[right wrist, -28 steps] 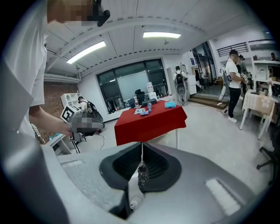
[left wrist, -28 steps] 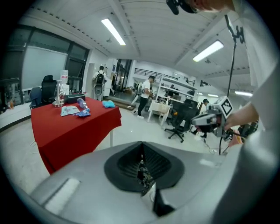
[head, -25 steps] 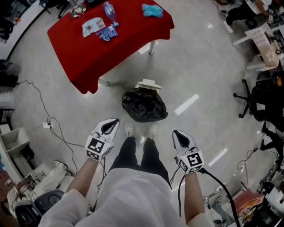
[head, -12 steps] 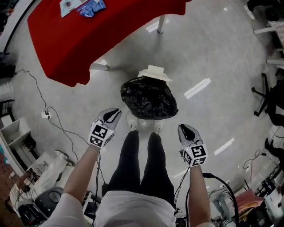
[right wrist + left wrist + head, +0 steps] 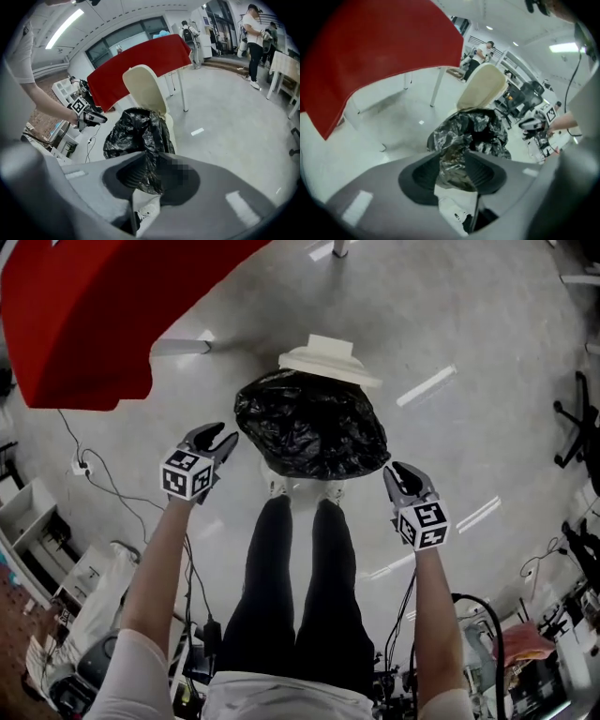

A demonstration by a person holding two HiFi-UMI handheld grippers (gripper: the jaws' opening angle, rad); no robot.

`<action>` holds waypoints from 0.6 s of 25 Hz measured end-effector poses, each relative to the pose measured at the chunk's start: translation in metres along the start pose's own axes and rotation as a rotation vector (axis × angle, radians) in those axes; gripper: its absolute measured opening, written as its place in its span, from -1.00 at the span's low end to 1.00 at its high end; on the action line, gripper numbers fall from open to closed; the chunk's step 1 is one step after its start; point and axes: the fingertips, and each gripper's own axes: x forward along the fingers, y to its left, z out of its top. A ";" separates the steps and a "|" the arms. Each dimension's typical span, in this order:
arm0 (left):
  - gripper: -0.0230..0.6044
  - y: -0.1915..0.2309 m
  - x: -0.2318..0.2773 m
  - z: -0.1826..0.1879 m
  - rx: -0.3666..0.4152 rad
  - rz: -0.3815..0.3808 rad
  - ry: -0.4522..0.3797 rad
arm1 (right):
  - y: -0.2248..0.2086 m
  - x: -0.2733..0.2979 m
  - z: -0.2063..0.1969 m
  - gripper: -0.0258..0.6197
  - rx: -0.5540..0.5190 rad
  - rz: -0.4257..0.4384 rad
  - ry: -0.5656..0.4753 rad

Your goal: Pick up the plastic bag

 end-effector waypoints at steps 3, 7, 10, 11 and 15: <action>-0.21 0.020 0.030 -0.020 -0.095 -0.034 0.032 | -0.020 0.031 -0.027 -0.57 0.026 -0.004 0.043; 0.15 0.027 0.057 -0.026 -0.180 -0.123 0.041 | -0.039 0.062 -0.046 -0.24 0.074 0.008 0.072; 0.28 0.030 0.074 -0.025 -0.235 -0.165 0.036 | -0.046 0.081 -0.056 -0.04 0.079 0.018 0.099; 0.28 0.030 0.079 -0.025 -0.254 -0.178 0.036 | -0.046 0.087 -0.058 -0.04 0.076 0.025 0.108; -0.09 0.029 0.098 -0.027 -0.262 -0.190 0.051 | -0.040 0.107 -0.061 -0.48 0.077 0.075 0.125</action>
